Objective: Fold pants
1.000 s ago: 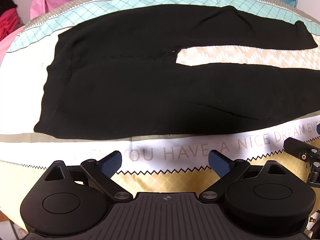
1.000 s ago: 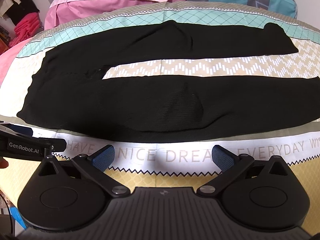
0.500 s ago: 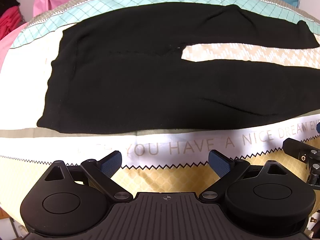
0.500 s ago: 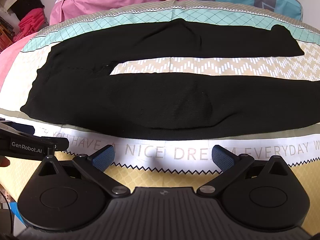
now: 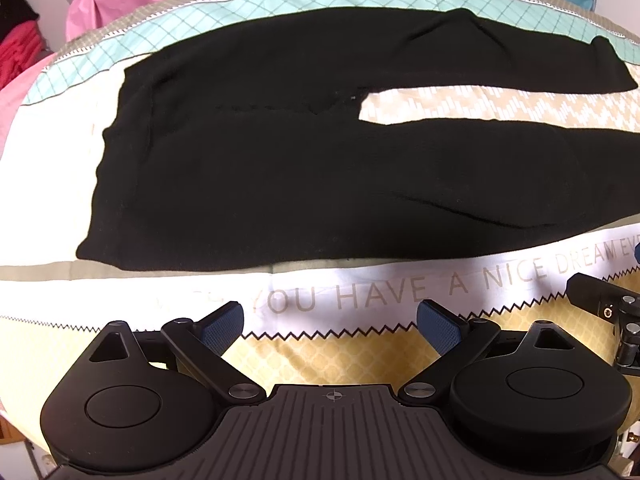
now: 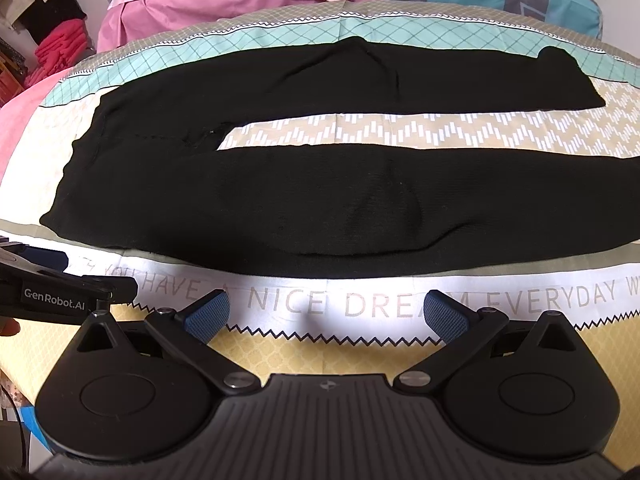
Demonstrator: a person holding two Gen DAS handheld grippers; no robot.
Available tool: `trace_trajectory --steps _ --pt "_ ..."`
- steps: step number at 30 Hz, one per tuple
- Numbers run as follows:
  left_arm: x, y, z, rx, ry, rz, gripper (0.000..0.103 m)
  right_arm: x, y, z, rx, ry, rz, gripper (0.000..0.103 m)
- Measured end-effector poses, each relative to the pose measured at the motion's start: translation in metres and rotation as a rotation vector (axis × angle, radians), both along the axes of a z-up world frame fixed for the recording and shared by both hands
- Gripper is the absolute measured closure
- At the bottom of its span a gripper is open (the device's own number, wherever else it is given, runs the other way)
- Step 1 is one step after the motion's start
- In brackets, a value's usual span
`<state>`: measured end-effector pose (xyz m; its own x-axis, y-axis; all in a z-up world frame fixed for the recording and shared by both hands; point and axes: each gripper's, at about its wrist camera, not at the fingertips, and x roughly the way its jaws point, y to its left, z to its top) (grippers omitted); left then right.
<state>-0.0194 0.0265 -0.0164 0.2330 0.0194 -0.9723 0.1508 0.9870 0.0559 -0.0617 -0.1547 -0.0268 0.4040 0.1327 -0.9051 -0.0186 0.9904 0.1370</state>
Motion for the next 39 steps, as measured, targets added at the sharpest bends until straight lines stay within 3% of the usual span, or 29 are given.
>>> trace_trajectory --steps 9,20,26,34,39 --pt "0.012 0.000 0.002 0.011 -0.061 -0.010 0.000 0.000 -0.015 0.001 0.017 -0.027 -0.056 0.000" --pt "0.040 -0.005 -0.023 0.015 -0.081 0.011 0.000 -0.013 -0.075 -0.006 0.099 -0.103 -0.228 0.000" --pt "0.055 -0.005 -0.051 0.028 -0.075 0.038 0.000 -0.033 -0.148 -0.023 0.156 -0.153 -0.439 0.000" --pt "0.059 0.007 -0.072 -0.001 -0.044 0.094 0.000 -0.055 -0.257 -0.039 0.116 -0.287 -0.813 0.006" --pt "0.061 0.008 -0.073 0.004 -0.027 0.114 0.000 -0.041 -0.291 -0.062 0.140 -0.298 -0.897 0.013"
